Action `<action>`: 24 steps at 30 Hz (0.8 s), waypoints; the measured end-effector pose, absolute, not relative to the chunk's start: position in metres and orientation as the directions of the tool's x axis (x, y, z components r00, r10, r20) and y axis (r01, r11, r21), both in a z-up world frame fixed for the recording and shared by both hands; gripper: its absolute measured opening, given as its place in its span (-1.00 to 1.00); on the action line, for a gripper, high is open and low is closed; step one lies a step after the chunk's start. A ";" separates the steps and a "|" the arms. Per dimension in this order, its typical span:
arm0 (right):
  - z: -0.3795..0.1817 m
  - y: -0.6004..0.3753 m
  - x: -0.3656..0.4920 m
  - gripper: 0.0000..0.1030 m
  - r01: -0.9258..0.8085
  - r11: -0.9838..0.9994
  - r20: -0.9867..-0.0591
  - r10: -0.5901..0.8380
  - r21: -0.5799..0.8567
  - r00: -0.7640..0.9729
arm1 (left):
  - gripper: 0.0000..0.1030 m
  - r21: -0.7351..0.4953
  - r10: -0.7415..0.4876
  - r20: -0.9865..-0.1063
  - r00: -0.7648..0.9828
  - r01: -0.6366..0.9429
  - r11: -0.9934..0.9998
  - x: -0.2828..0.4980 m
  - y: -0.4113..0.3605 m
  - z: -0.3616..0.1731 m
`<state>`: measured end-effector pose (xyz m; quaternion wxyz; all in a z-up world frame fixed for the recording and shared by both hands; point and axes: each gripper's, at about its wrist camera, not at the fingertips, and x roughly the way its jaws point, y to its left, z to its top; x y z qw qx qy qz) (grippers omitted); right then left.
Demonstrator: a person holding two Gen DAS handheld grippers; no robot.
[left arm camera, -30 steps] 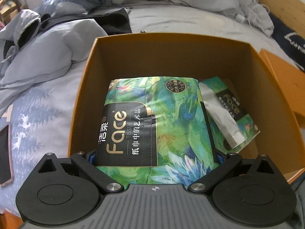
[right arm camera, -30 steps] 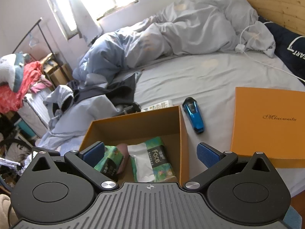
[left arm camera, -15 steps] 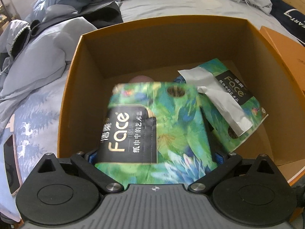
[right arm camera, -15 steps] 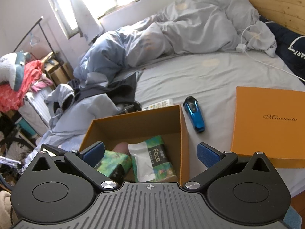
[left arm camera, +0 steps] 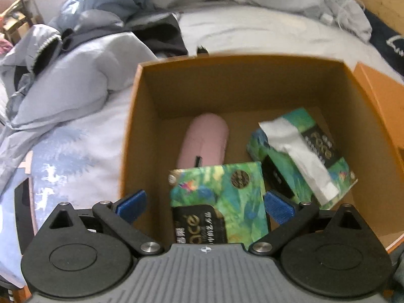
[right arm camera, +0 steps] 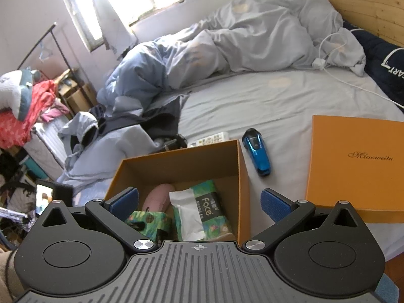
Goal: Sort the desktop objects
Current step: 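Release the tissue pack into the box and open the left tool, then withdraw the left tool from the box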
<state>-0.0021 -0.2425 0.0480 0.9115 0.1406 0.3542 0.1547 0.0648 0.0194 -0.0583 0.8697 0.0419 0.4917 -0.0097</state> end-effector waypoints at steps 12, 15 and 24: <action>0.050 -0.243 -0.006 1.00 -0.183 0.915 -0.592 0.375 0.358 0.713 | 1.00 -0.100 -0.065 -0.665 0.744 -0.003 0.995 0.038 0.038 0.039; 0.051 -0.243 -0.007 1.00 -0.184 0.916 -0.590 0.373 0.356 0.716 | 1.00 -0.132 -0.081 -0.607 0.791 0.000 0.991 0.031 0.040 0.057; 0.056 -0.241 -0.011 1.00 -0.192 0.922 -0.580 0.363 0.335 0.729 | 1.00 -0.190 -0.127 -0.475 0.871 0.039 0.981 0.005 0.046 0.057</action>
